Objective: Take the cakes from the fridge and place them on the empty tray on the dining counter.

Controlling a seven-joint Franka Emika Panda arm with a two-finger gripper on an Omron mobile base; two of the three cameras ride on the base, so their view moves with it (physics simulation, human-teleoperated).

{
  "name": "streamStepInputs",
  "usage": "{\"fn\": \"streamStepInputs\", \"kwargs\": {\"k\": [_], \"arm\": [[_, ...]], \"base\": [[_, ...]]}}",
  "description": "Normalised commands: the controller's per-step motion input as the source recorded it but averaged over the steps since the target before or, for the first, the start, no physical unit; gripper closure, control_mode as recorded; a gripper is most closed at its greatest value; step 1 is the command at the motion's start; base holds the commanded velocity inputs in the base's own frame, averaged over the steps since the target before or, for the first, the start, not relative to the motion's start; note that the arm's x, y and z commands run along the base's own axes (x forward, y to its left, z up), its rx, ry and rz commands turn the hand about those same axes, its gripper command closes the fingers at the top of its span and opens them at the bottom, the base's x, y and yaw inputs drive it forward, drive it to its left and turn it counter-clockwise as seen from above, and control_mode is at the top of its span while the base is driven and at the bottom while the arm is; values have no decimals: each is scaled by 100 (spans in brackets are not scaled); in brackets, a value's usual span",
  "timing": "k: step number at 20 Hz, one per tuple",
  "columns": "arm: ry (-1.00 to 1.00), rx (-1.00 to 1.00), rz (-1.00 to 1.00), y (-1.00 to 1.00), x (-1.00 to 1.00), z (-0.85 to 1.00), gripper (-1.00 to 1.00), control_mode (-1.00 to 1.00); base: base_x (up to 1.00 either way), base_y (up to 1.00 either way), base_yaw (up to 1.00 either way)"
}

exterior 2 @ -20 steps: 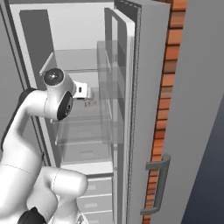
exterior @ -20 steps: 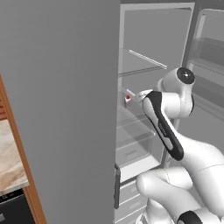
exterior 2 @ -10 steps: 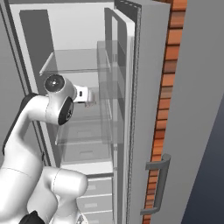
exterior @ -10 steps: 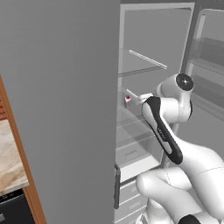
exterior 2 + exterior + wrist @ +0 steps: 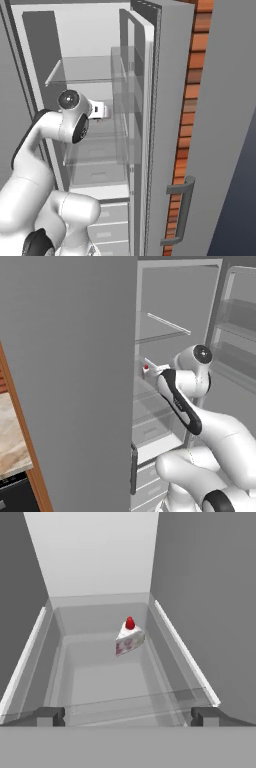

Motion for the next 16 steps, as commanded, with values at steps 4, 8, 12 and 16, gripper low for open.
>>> {"fn": "streamStepInputs", "kwargs": {"k": [4,8,12,16], "arm": [[0,0,0,0,24,-15,-100,-100],[0,0,0,0,30,-21,-100,-100],[3,0,0,0,39,-2,-100,-100],[5,0,0,0,34,0,-100,-100]], "base": [[0,0,0],[0,0,0],[0,0,0],[0,0,0]]}}
